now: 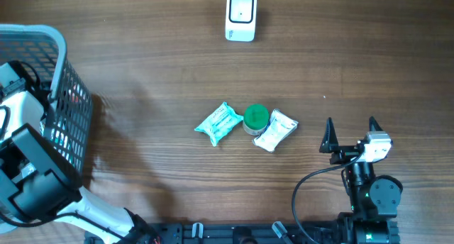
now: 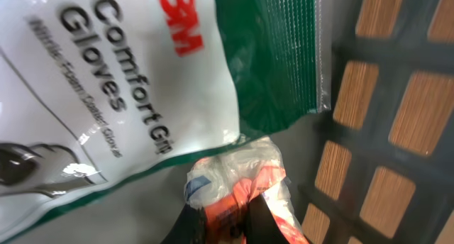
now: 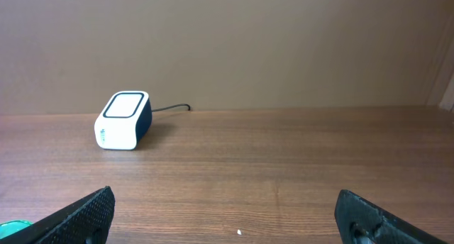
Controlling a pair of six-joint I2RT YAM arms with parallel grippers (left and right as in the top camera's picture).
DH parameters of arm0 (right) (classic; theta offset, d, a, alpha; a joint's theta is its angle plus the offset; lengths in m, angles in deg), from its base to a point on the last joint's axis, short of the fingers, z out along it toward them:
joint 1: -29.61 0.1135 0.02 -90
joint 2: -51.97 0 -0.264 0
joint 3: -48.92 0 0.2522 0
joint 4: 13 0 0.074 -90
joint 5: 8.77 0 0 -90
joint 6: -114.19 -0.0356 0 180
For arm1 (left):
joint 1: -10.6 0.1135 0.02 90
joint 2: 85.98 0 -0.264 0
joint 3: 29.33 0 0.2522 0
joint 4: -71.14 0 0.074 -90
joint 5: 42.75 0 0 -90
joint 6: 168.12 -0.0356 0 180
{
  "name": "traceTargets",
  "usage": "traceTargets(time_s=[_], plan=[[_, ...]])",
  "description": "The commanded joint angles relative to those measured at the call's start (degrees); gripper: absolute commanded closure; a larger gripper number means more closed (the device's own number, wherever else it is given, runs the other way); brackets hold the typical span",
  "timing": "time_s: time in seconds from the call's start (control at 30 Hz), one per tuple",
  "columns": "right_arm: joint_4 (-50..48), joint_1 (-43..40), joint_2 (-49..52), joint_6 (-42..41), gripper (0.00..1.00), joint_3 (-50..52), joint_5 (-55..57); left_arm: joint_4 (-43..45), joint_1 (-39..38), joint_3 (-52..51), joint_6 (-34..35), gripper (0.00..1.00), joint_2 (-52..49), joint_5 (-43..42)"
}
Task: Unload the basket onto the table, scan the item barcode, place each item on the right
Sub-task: 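Place the orange tissue pack above the jar with the left gripper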
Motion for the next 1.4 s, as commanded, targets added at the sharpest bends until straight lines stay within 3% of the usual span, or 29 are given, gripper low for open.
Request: traceTargets(time_s=[0.0,0.2,0.37,0.43,0.53,0.6,0.7,0.73,0.83,0.9,1.1,1.2,1.23,1.27,1.3,1.33,1.37], plan=[[-0.15,-0.02,-0.42,0.50,0.00,0.07,0.35,-0.17,3.67,2.86,-2.95,0.96,3.80,-1.88],[-0.15,-0.02,-0.42,0.50,0.00,0.07,0.35,-8.22,8.59,5.79,-3.41,0.96,22.93,-4.00],[-0.15,-0.02,-0.42,0.50,0.00,0.07,0.35,-8.81,8.11,5.79,-5.03,0.96,37.64,-14.95],[-0.15,-0.02,-0.42,0.48,0.00,0.07,0.35,-8.79,5.35,5.79,-5.18,0.96,40.11,-25.22],[-0.15,-0.02,-0.42,0.50,0.00,0.07,0.35,-9.31,-6.75,5.70,-12.66,0.96,40.44,-29.29],[-0.15,-0.02,-0.42,0.48,0.00,0.07,0.35,-11.56,-21.77,5.57,-19.96,0.96,38.73,-22.47],[-0.15,-0.02,-0.42,0.50,0.00,0.07,0.35,-20.35,-43.45,5.55,-21.03,0.96,31.87,5.60],[-0.15,-0.02,-0.42,0.50,0.00,0.07,0.33,-20.85,-50.77,5.55,-20.76,0.96,26.86,5.90],[-0.15,-0.02,-0.42,0.48,0.01,0.07,0.35,-15.58,-60.08,5.55,-19.65,0.96,17.27,5.05],[-0.15,-0.02,-0.42,0.50,0.00,0.07,0.35,-10.51,-64.08,5.55,-14.75,0.96,10.34,5.07],[-0.15,-0.02,-0.42,0.48,0.00,0.07,0.35,6.60,-64.83,5.55,-13.07,0.94,-1.25,3.87],[-0.15,-0.02,-0.42,0.50,0.00,0.07,0.35,6.67,-64.83,5.55,-7.52,0.96,-5.31,-0.22],[-0.15,-0.02,-0.42,0.50,0.00,0.07,0.35,5.86,-64.83,5.55,-7.54,0.83,-5.44,-0.57],[-0.15,-0.02,-0.42,0.50,0.00,0.07,0.35,5.09,-64.83,5.62,-7.56,0.64,-5.03,-0.55],[-0.15,-0.02,-0.42,0.50,0.00,0.07,0.35,3.89,-64.78,5.79,-7.56,0.36,-4.13,-0.50],[-0.15,-0.02,-0.42,0.48,0.00,0.07,0.35,1.77,-64.46,6.67,-7.61,0.00,-2.08,-0.48],[-0.15,-0.02,-0.42,0.48,0.00,0.07,0.35,-0.50,-63.98,7.98,-8.26,0.00,-0.37,-0.46]])
